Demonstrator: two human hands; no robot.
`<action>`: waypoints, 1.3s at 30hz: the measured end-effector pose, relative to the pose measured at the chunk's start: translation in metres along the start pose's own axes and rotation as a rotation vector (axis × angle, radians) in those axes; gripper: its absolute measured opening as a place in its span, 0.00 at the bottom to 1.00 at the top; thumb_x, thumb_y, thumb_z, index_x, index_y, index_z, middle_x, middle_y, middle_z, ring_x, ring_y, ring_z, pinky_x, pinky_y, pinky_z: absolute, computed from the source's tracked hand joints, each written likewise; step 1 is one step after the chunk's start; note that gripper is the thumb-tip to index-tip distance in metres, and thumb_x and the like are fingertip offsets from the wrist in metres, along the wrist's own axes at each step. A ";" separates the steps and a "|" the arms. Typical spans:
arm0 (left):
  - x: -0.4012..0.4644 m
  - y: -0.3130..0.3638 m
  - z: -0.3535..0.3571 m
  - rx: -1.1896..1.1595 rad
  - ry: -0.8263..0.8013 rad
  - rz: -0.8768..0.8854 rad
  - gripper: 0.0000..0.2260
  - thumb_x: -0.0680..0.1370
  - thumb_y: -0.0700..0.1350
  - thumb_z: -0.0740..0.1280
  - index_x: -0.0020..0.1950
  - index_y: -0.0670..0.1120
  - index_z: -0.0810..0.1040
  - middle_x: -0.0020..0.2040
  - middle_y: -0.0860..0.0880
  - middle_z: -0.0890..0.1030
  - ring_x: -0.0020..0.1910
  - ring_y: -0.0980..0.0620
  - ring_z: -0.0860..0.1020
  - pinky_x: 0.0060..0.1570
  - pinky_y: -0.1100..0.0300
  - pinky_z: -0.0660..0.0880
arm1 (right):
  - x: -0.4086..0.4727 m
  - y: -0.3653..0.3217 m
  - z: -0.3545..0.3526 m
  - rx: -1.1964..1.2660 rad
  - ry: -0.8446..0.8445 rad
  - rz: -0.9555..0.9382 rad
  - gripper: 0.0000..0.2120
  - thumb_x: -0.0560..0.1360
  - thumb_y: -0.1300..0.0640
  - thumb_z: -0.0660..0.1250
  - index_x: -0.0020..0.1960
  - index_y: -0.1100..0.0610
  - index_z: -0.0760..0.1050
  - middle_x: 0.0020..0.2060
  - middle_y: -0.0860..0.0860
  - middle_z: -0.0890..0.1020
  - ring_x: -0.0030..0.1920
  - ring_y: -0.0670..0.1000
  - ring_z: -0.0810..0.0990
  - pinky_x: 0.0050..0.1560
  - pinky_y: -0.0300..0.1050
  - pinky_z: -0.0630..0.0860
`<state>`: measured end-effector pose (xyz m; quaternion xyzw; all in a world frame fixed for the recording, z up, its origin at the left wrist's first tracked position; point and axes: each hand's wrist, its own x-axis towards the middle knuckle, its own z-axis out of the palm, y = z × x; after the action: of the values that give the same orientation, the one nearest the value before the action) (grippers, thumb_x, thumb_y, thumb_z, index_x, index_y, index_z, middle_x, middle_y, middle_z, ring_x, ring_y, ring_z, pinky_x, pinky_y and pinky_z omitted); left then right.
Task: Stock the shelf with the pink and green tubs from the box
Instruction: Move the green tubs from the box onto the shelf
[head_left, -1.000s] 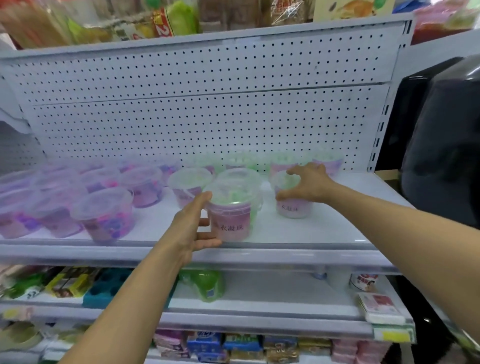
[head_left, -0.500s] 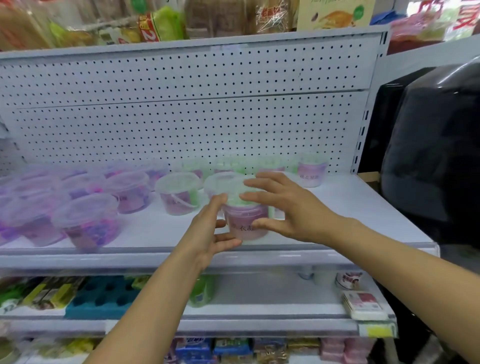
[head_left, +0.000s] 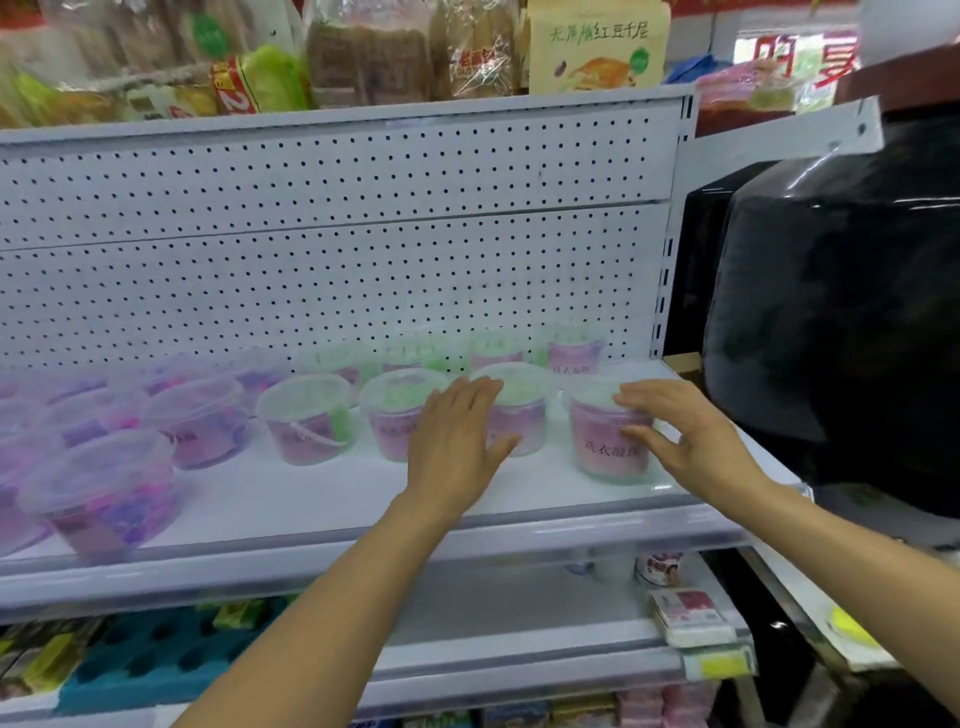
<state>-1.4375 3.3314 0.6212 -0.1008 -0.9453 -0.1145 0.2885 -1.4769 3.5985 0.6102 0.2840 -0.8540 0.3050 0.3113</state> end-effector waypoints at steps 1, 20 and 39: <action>0.008 -0.002 0.005 0.042 -0.040 0.010 0.27 0.78 0.56 0.63 0.74 0.50 0.63 0.74 0.52 0.66 0.76 0.49 0.58 0.74 0.51 0.52 | 0.001 0.005 0.003 -0.009 -0.008 0.014 0.16 0.71 0.56 0.72 0.59 0.53 0.79 0.57 0.48 0.80 0.60 0.50 0.76 0.62 0.53 0.73; 0.067 0.004 0.030 0.242 -0.182 -0.085 0.21 0.76 0.53 0.66 0.67 0.48 0.72 0.62 0.49 0.75 0.60 0.46 0.70 0.47 0.55 0.68 | 0.060 0.025 0.015 -0.250 -0.402 0.249 0.22 0.76 0.59 0.62 0.69 0.51 0.66 0.68 0.53 0.69 0.68 0.55 0.66 0.65 0.54 0.68; -0.127 0.173 0.041 0.010 -0.032 0.185 0.26 0.77 0.58 0.61 0.70 0.45 0.70 0.61 0.46 0.78 0.57 0.44 0.76 0.56 0.50 0.73 | -0.174 -0.001 -0.113 -0.383 -0.108 0.120 0.23 0.76 0.42 0.61 0.66 0.54 0.71 0.62 0.51 0.76 0.61 0.55 0.74 0.51 0.52 0.76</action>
<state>-1.3115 3.4921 0.5436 -0.1880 -0.9370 -0.0809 0.2832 -1.3233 3.7275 0.5577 0.1844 -0.9272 0.1394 0.2946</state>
